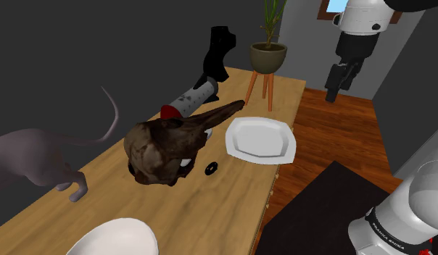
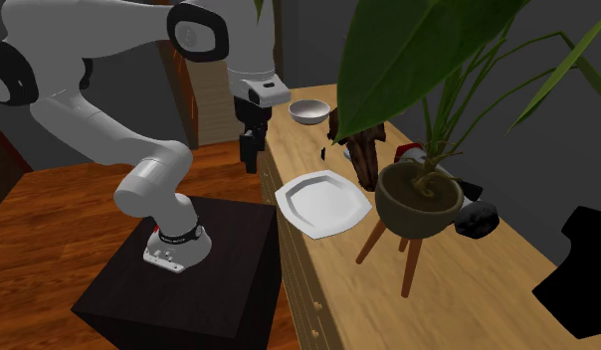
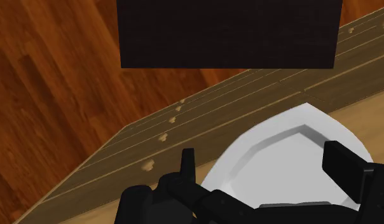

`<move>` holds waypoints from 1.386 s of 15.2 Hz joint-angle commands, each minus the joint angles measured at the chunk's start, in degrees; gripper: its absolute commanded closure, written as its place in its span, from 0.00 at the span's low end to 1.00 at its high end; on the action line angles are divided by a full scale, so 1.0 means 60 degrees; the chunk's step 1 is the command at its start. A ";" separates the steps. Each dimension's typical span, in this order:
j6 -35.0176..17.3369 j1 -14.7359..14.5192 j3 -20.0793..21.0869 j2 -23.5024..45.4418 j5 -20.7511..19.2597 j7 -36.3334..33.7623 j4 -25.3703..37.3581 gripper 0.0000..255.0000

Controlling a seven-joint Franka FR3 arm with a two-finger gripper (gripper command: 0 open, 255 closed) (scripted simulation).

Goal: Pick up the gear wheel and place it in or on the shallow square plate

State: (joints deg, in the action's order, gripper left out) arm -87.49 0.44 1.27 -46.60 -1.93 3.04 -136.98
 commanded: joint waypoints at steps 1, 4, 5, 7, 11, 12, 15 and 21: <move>0.0000 0.0000 0.0000 0.0000 0.0000 0.0000 0.0000 0.00; -0.0568 -0.0220 0.0627 0.0289 0.0353 -0.0622 -0.0203 0.00; -0.0762 -0.0290 0.0837 0.0413 0.0461 -0.0828 -0.0247 0.00; -0.1157 -0.0422 0.1260 0.0703 0.0660 -0.1239 -0.0298 0.00; -0.1957 -0.0639 0.2112 0.1440 0.0962 -0.2065 -0.0254 0.00; -0.2156 -0.0681 0.2326 0.1656 0.1013 -0.2275 -0.0212 0.00; -0.2742 -0.0777 0.2966 0.2374 0.1090 -0.2922 -0.0012 0.00; -0.3799 -0.0796 0.4262 0.4107 0.0816 -0.4345 0.0718 0.00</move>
State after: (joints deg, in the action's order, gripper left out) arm -109.13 -4.33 25.41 -23.92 3.41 -21.29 -133.52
